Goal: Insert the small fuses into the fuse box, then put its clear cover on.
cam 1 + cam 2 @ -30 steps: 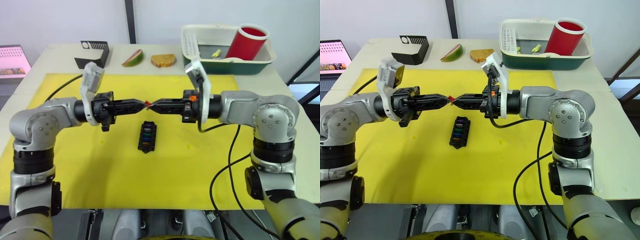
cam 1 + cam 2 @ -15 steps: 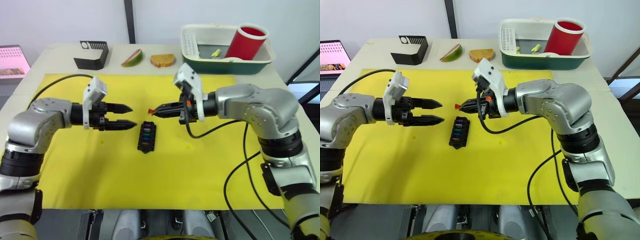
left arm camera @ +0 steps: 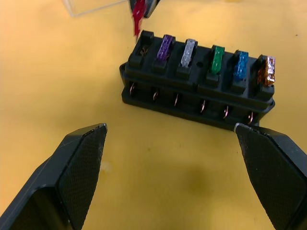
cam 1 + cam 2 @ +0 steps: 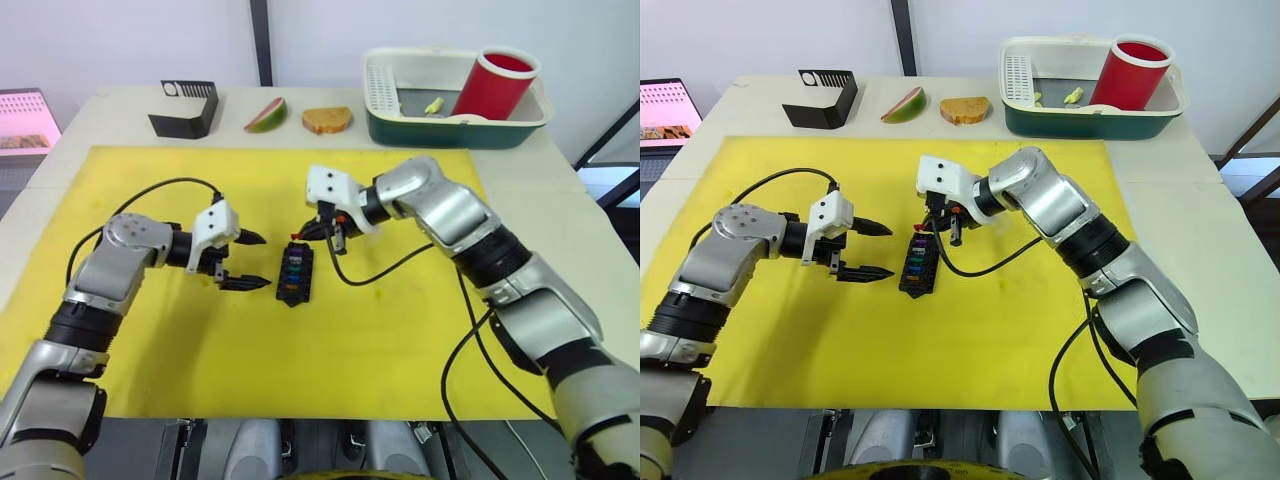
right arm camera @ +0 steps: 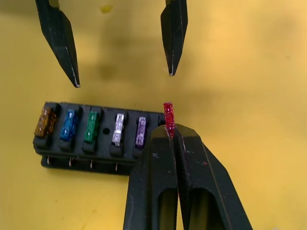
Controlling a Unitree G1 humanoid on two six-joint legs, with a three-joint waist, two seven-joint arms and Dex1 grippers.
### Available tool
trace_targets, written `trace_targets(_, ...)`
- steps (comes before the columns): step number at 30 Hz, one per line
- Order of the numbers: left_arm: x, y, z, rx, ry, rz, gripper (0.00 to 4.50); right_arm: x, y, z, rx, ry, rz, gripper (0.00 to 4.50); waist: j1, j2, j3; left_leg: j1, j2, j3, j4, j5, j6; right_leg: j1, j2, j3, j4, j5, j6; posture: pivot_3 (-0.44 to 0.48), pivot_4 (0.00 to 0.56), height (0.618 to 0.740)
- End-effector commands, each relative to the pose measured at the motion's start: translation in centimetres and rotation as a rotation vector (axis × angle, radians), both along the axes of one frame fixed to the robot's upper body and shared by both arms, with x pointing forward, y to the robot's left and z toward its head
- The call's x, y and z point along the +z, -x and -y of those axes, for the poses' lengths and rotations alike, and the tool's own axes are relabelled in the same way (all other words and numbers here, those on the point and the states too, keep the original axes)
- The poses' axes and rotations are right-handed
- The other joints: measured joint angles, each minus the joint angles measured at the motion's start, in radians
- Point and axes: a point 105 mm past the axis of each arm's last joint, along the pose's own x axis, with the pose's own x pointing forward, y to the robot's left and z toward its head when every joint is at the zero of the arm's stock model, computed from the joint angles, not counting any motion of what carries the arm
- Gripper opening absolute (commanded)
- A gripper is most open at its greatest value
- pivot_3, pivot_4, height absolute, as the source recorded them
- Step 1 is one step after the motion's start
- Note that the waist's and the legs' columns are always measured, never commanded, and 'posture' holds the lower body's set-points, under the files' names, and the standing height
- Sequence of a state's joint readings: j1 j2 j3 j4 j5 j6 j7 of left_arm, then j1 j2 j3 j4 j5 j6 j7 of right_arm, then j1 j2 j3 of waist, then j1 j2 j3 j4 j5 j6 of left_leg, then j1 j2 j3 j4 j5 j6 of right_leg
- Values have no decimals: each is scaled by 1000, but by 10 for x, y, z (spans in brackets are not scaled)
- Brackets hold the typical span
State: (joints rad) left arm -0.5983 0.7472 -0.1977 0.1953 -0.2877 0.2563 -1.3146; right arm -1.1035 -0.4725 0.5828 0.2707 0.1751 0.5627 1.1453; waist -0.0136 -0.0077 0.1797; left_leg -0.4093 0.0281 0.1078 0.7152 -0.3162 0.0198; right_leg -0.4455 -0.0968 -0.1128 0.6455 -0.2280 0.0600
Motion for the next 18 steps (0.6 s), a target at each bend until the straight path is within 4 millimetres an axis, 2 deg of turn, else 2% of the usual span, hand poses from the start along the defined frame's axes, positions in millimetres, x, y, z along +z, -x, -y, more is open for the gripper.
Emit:
trace_targets(1, 15, -3, 0, -13, 20, 61, 4473, 12, 0, -4, 20, -11, 30, 0, -1, 0, 0, 0, 0, 0, 0, 0, 0, 0, 0, 0, 0, 0, 0, 0, 150, 740)
trace_targets(18, 15, -10, 5, -41, 19, 99, 4473, 10, -5, -4, -42, -15, -4, 0, -1, 0, 0, 0, 0, 0, 0, 0, 0, 0, 0, 0, 0, 0, 0, 0, 150, 740)
